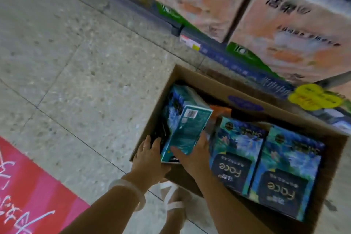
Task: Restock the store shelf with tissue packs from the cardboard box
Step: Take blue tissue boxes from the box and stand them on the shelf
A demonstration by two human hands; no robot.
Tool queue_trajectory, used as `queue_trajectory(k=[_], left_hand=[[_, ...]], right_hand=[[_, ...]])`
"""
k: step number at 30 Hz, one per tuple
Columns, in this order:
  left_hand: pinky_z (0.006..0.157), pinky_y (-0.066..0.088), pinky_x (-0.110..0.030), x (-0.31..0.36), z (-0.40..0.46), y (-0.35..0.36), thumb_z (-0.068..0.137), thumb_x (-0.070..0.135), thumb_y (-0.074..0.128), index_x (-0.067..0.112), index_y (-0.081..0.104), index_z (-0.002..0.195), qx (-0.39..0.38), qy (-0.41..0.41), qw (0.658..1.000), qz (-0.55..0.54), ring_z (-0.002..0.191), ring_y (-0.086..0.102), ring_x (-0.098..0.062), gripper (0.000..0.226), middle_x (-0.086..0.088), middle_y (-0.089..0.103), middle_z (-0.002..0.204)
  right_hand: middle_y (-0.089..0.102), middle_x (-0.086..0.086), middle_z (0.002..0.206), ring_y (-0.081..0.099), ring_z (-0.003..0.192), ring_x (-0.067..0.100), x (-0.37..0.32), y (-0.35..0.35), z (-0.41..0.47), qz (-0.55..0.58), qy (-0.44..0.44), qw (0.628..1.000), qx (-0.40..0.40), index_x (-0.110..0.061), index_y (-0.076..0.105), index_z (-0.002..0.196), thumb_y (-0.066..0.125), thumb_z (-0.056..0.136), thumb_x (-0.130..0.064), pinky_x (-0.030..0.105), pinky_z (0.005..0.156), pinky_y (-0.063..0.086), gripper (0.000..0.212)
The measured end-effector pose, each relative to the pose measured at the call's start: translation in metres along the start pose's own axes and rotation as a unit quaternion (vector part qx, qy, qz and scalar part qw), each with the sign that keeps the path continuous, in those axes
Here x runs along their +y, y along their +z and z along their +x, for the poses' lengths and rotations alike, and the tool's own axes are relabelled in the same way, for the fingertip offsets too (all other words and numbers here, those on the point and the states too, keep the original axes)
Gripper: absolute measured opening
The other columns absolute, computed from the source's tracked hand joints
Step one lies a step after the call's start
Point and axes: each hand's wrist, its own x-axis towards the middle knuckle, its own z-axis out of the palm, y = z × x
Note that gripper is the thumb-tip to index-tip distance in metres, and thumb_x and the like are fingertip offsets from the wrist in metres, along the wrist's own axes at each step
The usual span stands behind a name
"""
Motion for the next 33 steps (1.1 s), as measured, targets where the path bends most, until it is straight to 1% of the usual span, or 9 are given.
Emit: queue_trajectory(k=[6,10,18,22,24,26,28,30,33], left_hand=[[0.118,0.023,-0.040,-0.019,0.054,0.020,0.080,0.036,0.069,0.022,0.009,0.151,0.013,0.070,0.997,0.023,0.145,0.018,-0.028,0.094,-0.008,0.015,0.158],[0.118,0.018,-0.038,-0.022,0.057,0.021,0.084,0.032,0.067,0.020,0.005,0.151,0.016,0.096,0.995,0.032,0.146,0.012,-0.028,0.092,-0.008,0.007,0.160],[0.120,0.015,-0.037,0.003,0.042,-0.007,0.088,0.050,0.053,0.017,0.009,0.151,0.080,0.145,0.981,-0.101,0.147,0.012,-0.023,0.084,-0.008,0.014,0.159],[0.118,0.019,-0.038,0.045,0.041,-0.021,0.074,0.057,0.066,0.016,0.001,0.151,0.050,0.143,0.964,-0.219,0.146,0.013,-0.022,0.109,-0.003,0.013,0.158],[0.112,0.029,-0.033,0.067,0.043,-0.019,0.067,0.052,0.075,0.023,-0.003,0.151,-0.025,0.126,0.934,-0.332,0.144,0.020,-0.016,0.118,0.007,0.022,0.153],[0.098,0.036,-0.026,0.089,0.047,-0.007,0.074,0.037,0.076,0.028,-0.002,0.149,-0.101,0.113,0.886,-0.437,0.137,0.027,-0.011,0.109,0.019,0.030,0.144],[0.103,0.037,-0.036,0.110,0.052,0.010,0.078,0.029,0.072,0.026,-0.004,0.151,-0.170,0.081,0.853,-0.486,0.142,0.025,-0.021,0.105,0.005,0.023,0.155],[0.102,0.043,-0.040,0.129,0.055,0.028,0.077,0.020,0.073,0.019,0.013,0.151,-0.218,0.062,0.804,-0.550,0.135,0.040,-0.029,0.095,-0.008,0.037,0.150],[0.095,0.051,-0.044,0.143,0.054,0.046,0.062,0.019,0.085,0.012,0.040,0.139,-0.230,0.069,0.753,-0.612,0.115,0.060,-0.033,0.089,-0.014,0.060,0.129]], right_hand=[[0.012,0.015,0.153,0.022,0.139,0.037,-0.004,0.053,0.069,0.157,0.119,0.972,0.126,-0.024,-0.021,0.147,0.087,0.045,-0.056,0.055,0.110,0.029,0.151],[0.022,0.020,0.143,0.028,0.130,0.041,-0.004,0.063,0.079,0.176,0.133,0.958,0.186,-0.021,-0.014,0.149,0.086,0.057,-0.037,0.051,0.103,0.036,0.137],[0.021,0.009,0.149,0.035,0.130,0.037,-0.003,-0.015,0.051,0.208,0.100,0.963,0.138,-0.033,-0.004,0.149,0.085,0.061,-0.026,0.050,0.098,0.040,0.126],[0.037,-0.002,0.147,0.045,0.128,0.029,0.034,-0.093,0.026,0.309,0.096,0.943,0.072,-0.030,0.013,0.149,0.093,0.050,-0.022,0.051,0.099,0.044,0.128],[0.049,-0.002,0.136,0.058,0.109,0.026,0.065,-0.130,0.017,0.346,0.110,0.931,0.022,-0.028,0.022,0.147,0.095,0.039,-0.020,0.047,0.080,0.050,0.131],[0.054,0.002,0.135,0.059,0.111,0.029,0.091,-0.157,0.010,0.371,0.126,0.920,-0.004,-0.028,0.032,0.144,0.097,0.019,-0.026,0.048,0.080,0.050,0.141],[0.055,0.002,0.136,0.057,0.117,0.030,0.113,-0.170,0.008,0.387,0.116,0.915,-0.002,-0.033,0.039,0.140,0.096,0.009,-0.040,0.049,0.082,0.053,0.143],[0.062,0.001,0.127,0.063,0.108,0.027,0.120,-0.170,0.008,0.412,0.107,0.905,-0.005,-0.035,0.046,0.134,0.095,0.020,-0.044,0.043,0.076,0.058,0.124],[0.066,0.005,0.120,0.066,0.103,0.028,0.121,-0.158,0.011,0.414,0.105,0.904,0.011,-0.030,0.046,0.134,0.086,0.041,-0.039,0.049,0.084,0.056,0.101]])
